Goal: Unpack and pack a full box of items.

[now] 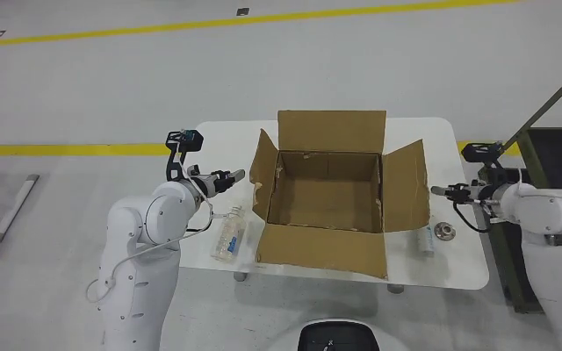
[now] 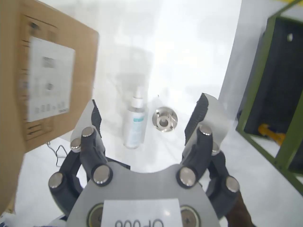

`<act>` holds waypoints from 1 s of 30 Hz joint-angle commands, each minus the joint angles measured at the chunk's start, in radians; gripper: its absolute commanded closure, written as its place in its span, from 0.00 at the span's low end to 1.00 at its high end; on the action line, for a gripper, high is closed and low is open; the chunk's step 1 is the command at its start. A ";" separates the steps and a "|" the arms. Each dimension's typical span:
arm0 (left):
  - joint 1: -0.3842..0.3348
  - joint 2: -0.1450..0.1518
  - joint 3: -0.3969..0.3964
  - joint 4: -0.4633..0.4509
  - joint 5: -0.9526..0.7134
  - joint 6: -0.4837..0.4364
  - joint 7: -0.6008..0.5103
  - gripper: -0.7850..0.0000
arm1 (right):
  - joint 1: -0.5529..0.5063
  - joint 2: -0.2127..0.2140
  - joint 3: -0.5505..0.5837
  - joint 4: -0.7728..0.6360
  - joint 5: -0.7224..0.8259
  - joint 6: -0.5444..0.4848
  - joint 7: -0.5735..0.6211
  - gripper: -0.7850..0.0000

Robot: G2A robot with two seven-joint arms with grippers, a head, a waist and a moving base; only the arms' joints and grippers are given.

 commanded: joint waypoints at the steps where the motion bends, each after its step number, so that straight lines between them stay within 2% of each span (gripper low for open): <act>1: 0.000 0.000 0.000 0.000 0.000 0.000 0.000 0.00 | -0.035 -0.001 0.002 -0.066 -0.005 -0.044 -0.156 1.00; 6: 0.000 0.000 0.000 0.000 0.000 0.000 0.000 0.00 | -0.101 -0.007 -0.022 -0.158 -0.048 -0.041 -0.430 1.00; 15: 0.000 0.000 0.000 0.000 0.000 0.000 0.000 0.00 | -0.108 -0.008 -0.027 -0.163 -0.051 -0.029 -0.451 1.00; 22: 0.004 0.000 0.001 0.000 0.000 -0.004 0.006 0.00 | -0.145 -0.019 -0.061 -0.183 -0.001 -0.067 -0.757 1.00; 25: 0.036 0.006 0.020 -0.007 0.036 -0.083 0.015 0.00 | -0.149 -0.022 -0.084 -0.181 -0.012 -0.081 -0.845 1.00; 30: 0.046 0.014 0.030 0.025 0.035 -0.120 -0.147 0.00 | -0.137 -0.023 -0.116 -0.172 -0.020 -0.101 -0.875 1.00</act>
